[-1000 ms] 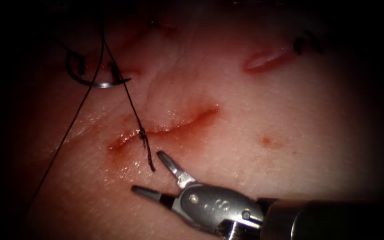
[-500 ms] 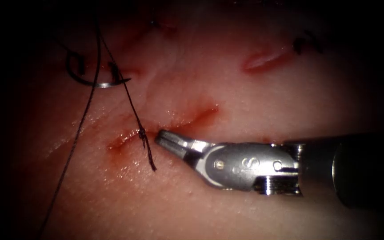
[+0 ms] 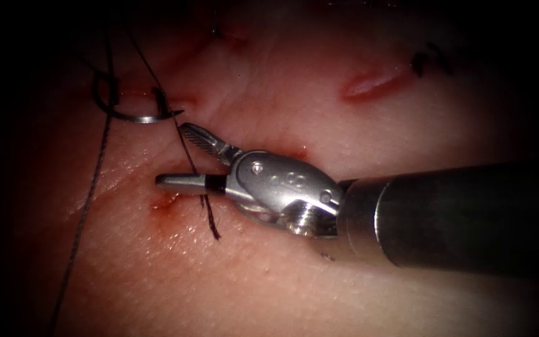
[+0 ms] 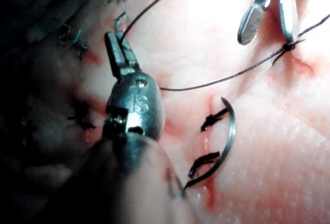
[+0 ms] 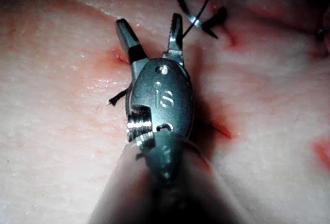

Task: Wound Closure

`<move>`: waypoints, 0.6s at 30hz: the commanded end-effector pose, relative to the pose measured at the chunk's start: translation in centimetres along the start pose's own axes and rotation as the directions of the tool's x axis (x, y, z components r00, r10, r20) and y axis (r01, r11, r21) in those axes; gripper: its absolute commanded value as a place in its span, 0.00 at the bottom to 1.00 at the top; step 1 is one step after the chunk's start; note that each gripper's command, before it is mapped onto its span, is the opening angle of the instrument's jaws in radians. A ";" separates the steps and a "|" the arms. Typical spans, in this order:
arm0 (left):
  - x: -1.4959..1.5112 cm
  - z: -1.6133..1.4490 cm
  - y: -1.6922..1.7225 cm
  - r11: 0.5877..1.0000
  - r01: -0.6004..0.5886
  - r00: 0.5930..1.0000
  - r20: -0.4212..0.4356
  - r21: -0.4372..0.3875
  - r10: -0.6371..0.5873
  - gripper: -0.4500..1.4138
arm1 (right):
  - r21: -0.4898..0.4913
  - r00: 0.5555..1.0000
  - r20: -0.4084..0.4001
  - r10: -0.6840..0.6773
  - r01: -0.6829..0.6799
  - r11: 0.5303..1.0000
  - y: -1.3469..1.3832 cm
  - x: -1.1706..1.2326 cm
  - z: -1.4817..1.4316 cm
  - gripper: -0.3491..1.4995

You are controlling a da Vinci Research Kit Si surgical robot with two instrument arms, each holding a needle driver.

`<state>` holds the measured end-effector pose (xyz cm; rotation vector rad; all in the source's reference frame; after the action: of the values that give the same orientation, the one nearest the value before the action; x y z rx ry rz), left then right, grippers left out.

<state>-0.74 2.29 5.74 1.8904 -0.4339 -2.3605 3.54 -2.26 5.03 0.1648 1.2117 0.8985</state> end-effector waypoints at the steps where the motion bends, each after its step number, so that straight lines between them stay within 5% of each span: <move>1: -0.01 0.06 -0.06 1.000 -0.008 1.000 -0.001 0.001 0.008 0.00 | 0.002 1.000 -0.004 0.006 -0.006 1.000 -0.02 -0.03 0.12 0.91; 18: 0.32 -0.05 -0.13 1.000 -0.023 1.000 -0.008 0.020 0.023 0.00 | -0.009 1.000 0.004 0.005 -0.005 1.000 0.07 -0.10 0.11 0.91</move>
<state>-0.70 2.25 5.33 1.8936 -0.4718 -2.3445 3.49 -2.26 5.14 0.1611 1.2011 0.9091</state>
